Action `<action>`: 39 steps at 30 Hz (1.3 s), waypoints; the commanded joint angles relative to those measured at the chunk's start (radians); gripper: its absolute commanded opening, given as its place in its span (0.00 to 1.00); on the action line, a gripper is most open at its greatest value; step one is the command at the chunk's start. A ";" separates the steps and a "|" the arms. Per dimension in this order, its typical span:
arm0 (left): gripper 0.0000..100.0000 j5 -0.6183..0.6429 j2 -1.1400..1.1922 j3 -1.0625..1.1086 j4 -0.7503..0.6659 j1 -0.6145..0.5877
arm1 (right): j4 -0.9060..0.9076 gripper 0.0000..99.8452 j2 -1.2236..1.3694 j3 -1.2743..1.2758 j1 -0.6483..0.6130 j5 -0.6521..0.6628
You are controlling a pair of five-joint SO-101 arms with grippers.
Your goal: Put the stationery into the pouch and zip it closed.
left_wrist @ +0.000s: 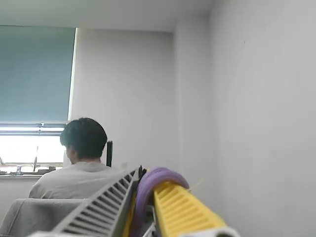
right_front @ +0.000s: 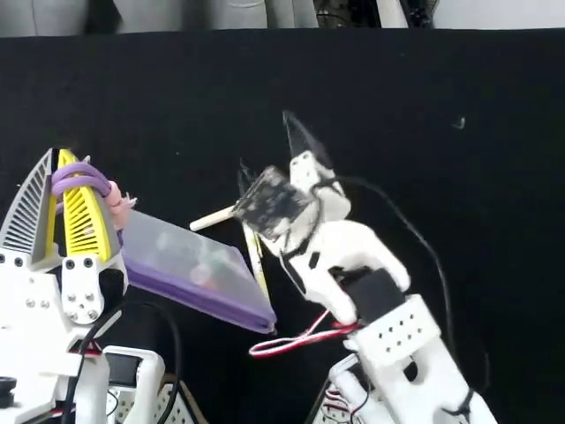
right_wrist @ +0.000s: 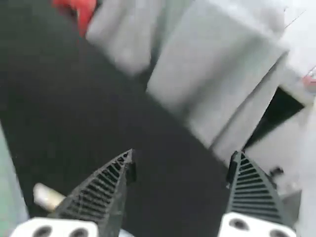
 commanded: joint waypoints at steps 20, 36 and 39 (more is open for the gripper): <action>0.03 0.017 0.000 0.110 -0.017 -0.147 | -0.348 0.29 0.552 0.105 0.117 0.305; 0.03 0.018 0.000 0.208 -0.015 -0.148 | 0.044 0.29 1.018 -0.435 0.109 0.324; 0.03 0.018 0.000 0.234 -0.017 -0.147 | -0.074 0.29 1.040 -0.378 0.112 0.322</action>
